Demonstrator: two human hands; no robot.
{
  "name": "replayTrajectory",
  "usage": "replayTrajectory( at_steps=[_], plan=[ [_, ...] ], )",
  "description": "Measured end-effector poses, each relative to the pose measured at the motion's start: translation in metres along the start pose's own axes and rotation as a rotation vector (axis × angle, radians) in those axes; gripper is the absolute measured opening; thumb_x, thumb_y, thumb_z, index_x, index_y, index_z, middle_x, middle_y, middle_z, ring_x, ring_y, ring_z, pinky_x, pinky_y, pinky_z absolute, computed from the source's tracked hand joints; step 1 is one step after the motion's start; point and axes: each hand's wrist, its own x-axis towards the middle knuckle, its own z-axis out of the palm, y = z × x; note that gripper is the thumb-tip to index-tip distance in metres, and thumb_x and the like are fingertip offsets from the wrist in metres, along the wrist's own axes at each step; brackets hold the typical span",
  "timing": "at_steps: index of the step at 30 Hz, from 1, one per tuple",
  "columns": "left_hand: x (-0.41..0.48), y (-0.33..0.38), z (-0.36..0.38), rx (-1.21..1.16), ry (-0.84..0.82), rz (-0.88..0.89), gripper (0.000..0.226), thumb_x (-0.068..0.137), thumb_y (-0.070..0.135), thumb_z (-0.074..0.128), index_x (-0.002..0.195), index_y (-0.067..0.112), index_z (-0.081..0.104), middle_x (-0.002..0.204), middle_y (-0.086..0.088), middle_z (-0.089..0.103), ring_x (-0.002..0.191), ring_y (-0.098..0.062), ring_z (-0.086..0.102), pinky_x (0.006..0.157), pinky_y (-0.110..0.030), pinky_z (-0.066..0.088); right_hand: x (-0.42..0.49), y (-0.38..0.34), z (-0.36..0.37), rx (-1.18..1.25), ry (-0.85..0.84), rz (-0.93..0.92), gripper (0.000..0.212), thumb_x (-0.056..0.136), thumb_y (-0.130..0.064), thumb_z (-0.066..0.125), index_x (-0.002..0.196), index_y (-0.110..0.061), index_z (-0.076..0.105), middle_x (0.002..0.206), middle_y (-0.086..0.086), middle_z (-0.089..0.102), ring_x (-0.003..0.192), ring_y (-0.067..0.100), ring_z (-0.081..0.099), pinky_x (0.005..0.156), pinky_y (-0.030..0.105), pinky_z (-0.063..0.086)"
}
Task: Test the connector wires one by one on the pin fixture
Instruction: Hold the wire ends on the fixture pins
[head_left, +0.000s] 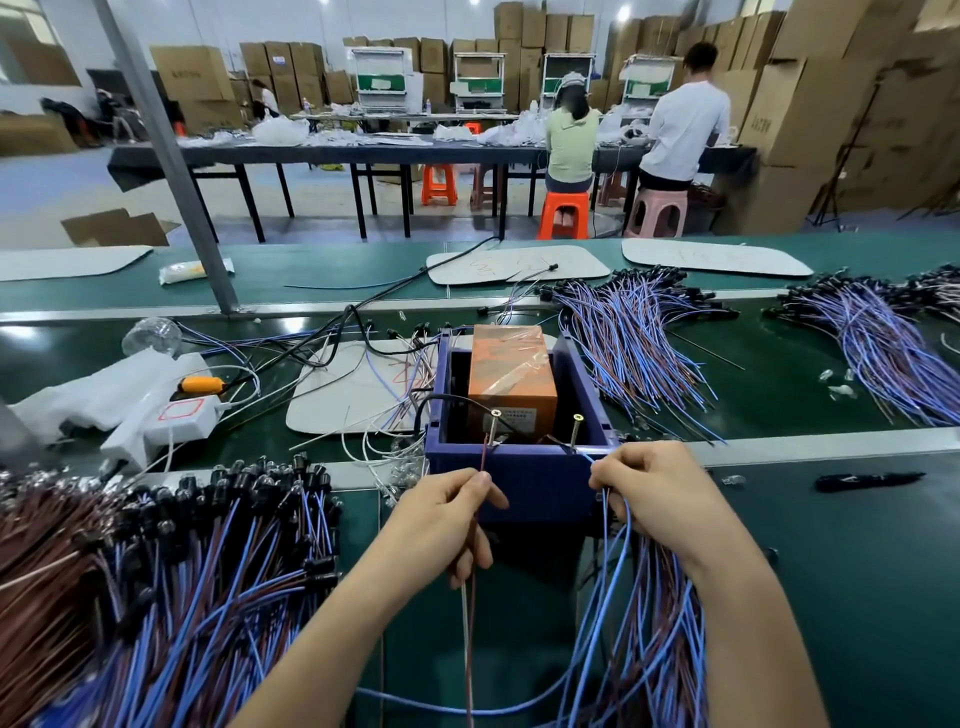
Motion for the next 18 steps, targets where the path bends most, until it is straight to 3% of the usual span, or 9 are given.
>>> replayTrajectory(
  at_steps=[9, 14, 18],
  plan=[
    [0.003, -0.004, 0.0, 0.018, 0.014, 0.004, 0.035, 0.103, 0.029, 0.037, 0.09, 0.013, 0.065, 0.045, -0.007, 0.055, 0.032, -0.012, 0.038, 0.035, -0.019, 0.033, -0.002, 0.003, -0.014, 0.053, 0.098, -0.036, 0.018, 0.081, -0.015, 0.064, 0.064, -0.011, 0.071, 0.039, -0.004, 0.048, 0.036, 0.007, 0.034, 0.049, 0.026, 0.029],
    [0.004, -0.005, 0.001, 0.033, 0.035, 0.008, 0.035, 0.103, 0.029, 0.038, 0.089, 0.012, 0.066, 0.044, -0.006, 0.053, 0.031, -0.012, 0.035, 0.034, -0.018, 0.03, 0.001, 0.005, -0.007, 0.005, 0.023, -0.026, 0.02, 0.085, -0.016, 0.064, 0.068, -0.009, 0.071, 0.037, -0.006, 0.046, 0.032, 0.003, 0.032, 0.038, 0.013, 0.027],
    [0.004, -0.005, 0.0, 0.048, 0.032, 0.003, 0.035, 0.102, 0.03, 0.039, 0.089, 0.014, 0.067, 0.044, -0.004, 0.053, 0.032, -0.012, 0.035, 0.035, -0.018, 0.03, 0.002, 0.006, -0.004, 0.006, -0.027, -0.031, 0.02, 0.086, -0.016, 0.064, 0.069, -0.011, 0.072, 0.039, -0.005, 0.046, 0.037, 0.008, 0.032, 0.04, 0.017, 0.028]
  ],
)
